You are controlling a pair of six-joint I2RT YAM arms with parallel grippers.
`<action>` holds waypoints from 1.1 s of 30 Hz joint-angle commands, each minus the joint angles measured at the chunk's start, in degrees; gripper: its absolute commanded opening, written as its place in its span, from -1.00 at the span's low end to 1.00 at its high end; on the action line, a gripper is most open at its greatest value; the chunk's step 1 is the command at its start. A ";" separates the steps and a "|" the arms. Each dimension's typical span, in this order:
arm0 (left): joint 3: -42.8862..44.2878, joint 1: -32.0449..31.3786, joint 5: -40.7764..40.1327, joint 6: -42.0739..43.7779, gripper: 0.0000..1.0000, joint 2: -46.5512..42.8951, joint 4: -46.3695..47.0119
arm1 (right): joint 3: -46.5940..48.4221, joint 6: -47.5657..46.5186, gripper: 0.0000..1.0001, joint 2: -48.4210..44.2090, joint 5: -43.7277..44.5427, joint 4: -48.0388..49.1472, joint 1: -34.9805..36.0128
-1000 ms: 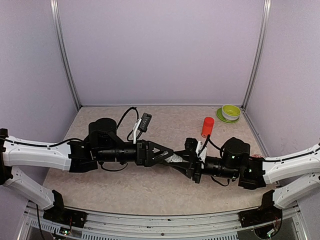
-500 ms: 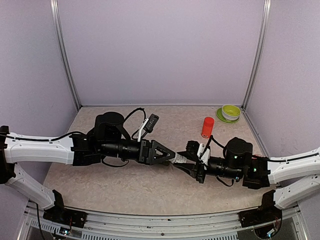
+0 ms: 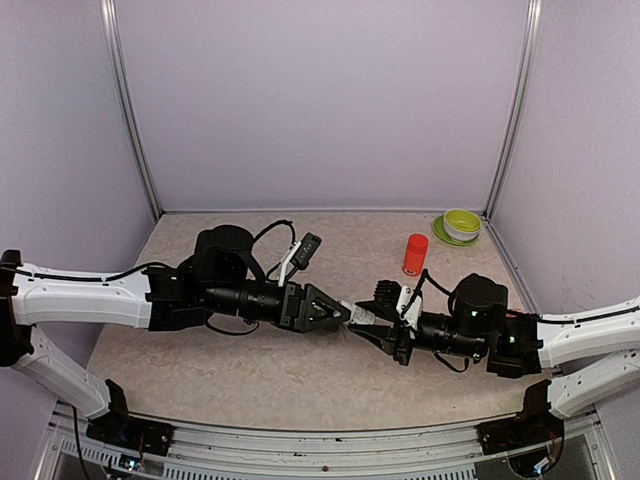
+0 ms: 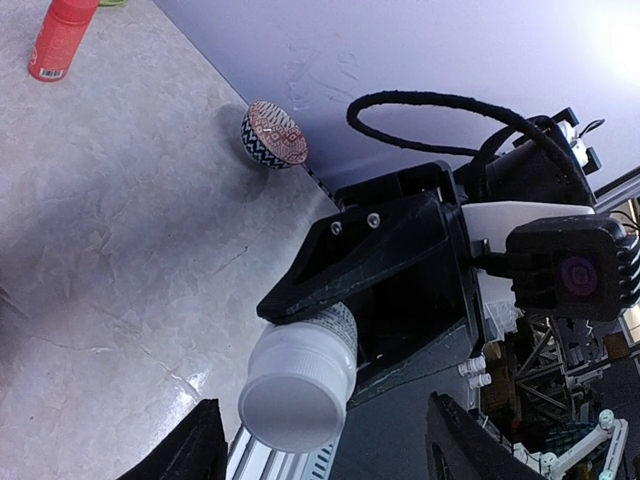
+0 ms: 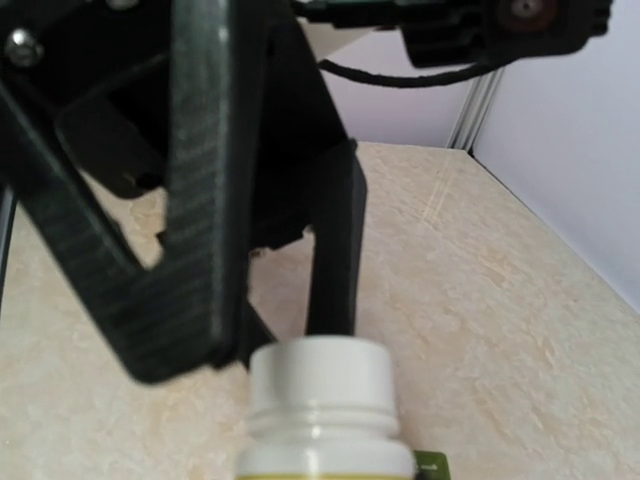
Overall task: Sort the pills into containers
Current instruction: Screw the lid of the pill bottle onto the pill bottle.
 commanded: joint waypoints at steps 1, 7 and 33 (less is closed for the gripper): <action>1.52 0.41 1.57 0.16 0.25 1.35 1.84 | 0.20 -0.36 -0.75 0.06 -0.51 -0.34 0.47; 1.02 0.39 1.53 0.05 0.13 1.30 2.30 | -0.12 0.12 -0.75 0.15 -1.13 0.23 0.48; -1.61 0.75 2.19 -0.45 -0.15 0.33 4.53 | -1.00 1.19 -0.75 1.14 -0.84 2.12 0.47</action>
